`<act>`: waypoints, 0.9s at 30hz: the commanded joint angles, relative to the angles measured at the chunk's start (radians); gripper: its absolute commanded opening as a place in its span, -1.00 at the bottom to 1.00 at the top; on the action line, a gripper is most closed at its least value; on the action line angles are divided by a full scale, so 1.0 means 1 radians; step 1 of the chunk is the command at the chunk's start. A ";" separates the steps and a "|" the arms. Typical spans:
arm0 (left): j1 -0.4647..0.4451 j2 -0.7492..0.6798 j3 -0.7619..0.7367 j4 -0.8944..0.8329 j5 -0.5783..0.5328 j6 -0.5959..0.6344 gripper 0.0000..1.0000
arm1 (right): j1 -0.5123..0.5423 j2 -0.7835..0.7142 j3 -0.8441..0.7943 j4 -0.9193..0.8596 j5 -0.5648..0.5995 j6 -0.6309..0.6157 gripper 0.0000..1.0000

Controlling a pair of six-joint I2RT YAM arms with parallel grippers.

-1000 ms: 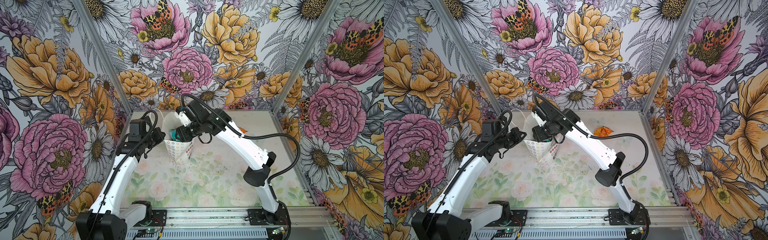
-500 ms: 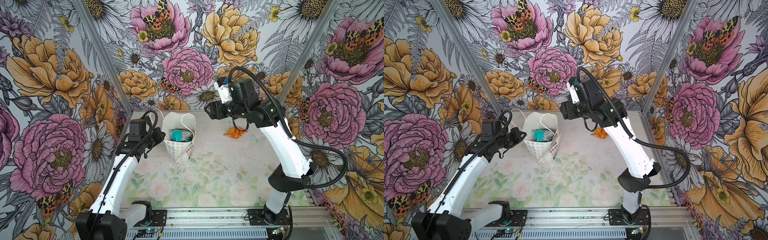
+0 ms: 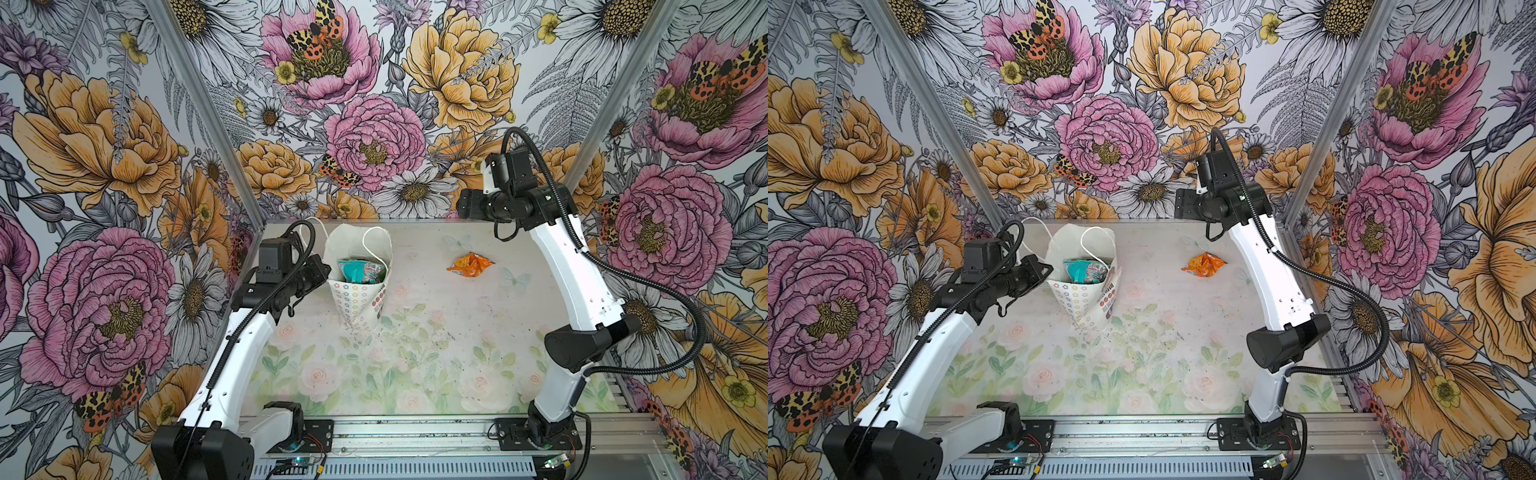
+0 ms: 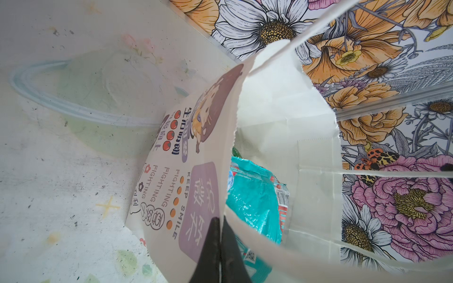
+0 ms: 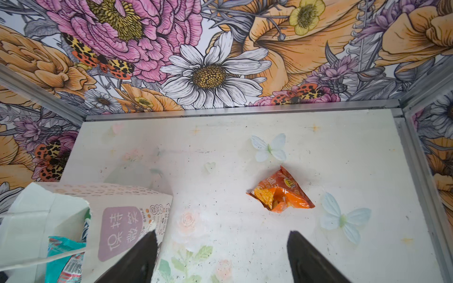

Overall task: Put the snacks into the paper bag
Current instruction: 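Raise the right gripper out of the bag toward the orange snack bag, then lower the open right gripper onto the orange snack bag and close it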

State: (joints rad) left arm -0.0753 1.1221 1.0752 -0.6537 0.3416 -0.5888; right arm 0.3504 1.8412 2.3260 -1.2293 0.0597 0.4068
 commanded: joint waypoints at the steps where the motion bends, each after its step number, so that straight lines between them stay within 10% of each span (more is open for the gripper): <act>1: 0.007 -0.001 0.028 -0.018 0.000 0.012 -1.00 | -0.025 0.029 -0.030 0.046 -0.038 0.023 0.69; 27: 0.006 0.002 0.016 -0.018 0.007 0.012 -1.00 | -0.237 0.388 0.002 0.014 -0.165 -0.400 0.76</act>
State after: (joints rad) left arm -0.0753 1.1221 1.0752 -0.6537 0.3420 -0.5888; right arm 0.1188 2.1986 2.2890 -1.2049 -0.1028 0.0746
